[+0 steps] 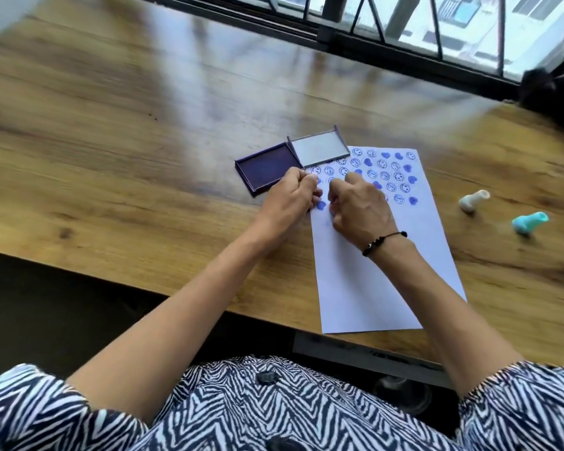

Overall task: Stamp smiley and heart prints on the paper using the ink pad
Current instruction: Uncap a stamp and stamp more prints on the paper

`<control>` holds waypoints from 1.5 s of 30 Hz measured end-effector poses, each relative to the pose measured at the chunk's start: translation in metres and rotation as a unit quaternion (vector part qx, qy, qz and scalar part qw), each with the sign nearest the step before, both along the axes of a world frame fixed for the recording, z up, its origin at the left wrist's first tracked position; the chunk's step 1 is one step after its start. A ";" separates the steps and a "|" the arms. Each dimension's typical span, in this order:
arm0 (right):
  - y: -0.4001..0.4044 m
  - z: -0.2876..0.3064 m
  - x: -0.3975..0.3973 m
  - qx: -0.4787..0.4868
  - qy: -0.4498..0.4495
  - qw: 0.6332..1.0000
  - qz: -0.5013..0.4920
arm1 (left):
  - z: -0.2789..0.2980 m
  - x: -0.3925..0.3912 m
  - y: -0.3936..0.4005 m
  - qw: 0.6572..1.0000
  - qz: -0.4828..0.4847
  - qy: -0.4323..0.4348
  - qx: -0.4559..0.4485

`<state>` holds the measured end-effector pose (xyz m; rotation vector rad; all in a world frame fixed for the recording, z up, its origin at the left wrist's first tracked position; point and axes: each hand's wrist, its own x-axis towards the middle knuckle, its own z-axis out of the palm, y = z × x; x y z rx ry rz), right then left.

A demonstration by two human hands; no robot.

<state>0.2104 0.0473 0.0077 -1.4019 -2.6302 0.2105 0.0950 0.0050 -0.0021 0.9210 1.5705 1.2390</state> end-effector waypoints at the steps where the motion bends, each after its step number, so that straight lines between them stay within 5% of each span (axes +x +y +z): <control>1: -0.001 -0.001 0.000 0.005 -0.003 1.000 0.002 | 0.001 0.000 0.000 1.000 0.001 0.000 0.000; 7: 0.000 0.001 0.001 -0.011 0.011 1.000 0.003 | 0.002 0.001 0.000 1.000 -0.001 -0.005 -0.001; 10: 0.005 0.005 0.009 -0.072 0.112 0.990 -0.045 | 0.001 0.001 0.000 1.000 -0.002 -0.018 0.001; 15: 0.008 0.015 0.037 -0.184 0.385 0.873 -0.236 | -0.002 0.001 0.003 0.999 -0.002 -0.039 -0.008; 23: -0.014 0.022 0.037 -0.279 0.506 0.789 -0.209 | 0.000 0.003 -0.005 0.994 -0.031 -0.101 0.018; 31: -0.030 0.029 0.039 -0.242 0.504 0.808 -0.187 | 0.012 0.029 -0.010 0.982 -0.099 -0.149 0.060; 42: -0.035 0.025 0.084 -0.197 0.560 0.768 -0.239 | 0.016 0.077 0.002 0.982 -0.158 0.031 0.095; 45: -0.014 0.028 0.112 -0.126 0.480 0.819 -0.288 | 0.018 0.104 0.017 0.976 -0.168 0.115 0.083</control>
